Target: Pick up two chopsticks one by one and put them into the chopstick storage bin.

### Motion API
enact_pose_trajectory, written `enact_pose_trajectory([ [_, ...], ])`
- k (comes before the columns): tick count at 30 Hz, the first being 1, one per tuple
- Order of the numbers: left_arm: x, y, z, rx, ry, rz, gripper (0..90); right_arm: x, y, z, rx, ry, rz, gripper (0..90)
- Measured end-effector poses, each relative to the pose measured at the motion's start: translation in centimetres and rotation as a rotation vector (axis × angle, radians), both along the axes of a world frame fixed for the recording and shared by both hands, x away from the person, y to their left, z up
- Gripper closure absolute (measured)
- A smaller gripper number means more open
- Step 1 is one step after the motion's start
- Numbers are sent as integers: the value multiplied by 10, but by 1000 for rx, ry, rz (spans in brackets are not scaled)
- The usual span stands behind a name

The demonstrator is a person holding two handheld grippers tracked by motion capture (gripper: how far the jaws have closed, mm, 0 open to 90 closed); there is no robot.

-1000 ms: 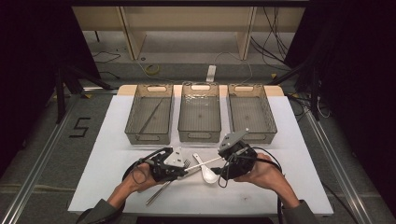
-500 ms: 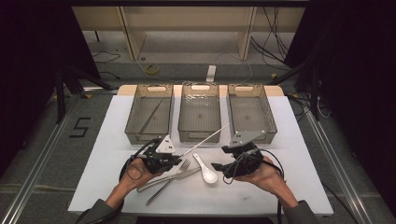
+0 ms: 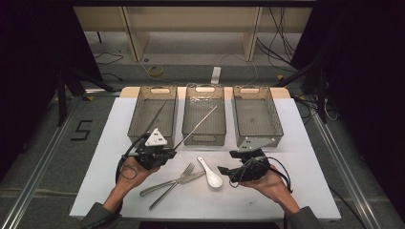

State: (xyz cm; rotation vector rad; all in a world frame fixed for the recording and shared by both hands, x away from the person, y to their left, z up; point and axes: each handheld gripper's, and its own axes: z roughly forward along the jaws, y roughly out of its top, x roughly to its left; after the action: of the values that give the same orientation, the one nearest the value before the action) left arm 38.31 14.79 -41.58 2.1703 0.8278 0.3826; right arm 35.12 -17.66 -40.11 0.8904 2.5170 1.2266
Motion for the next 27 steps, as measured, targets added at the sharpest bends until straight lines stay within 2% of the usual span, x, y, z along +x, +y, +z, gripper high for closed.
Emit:
enact_pose_trajectory([
  [16,12,28,8,-59,-4,134,837,-3,-5,-10,10,29,-11,299],
  [18,15,30,9,-53,-15,153,837,-3,-5,-12,11,32,-14,298],
  [27,35,43,10,-87,-1,224,837,-7,-6,-15,25,33,-18,290],
])
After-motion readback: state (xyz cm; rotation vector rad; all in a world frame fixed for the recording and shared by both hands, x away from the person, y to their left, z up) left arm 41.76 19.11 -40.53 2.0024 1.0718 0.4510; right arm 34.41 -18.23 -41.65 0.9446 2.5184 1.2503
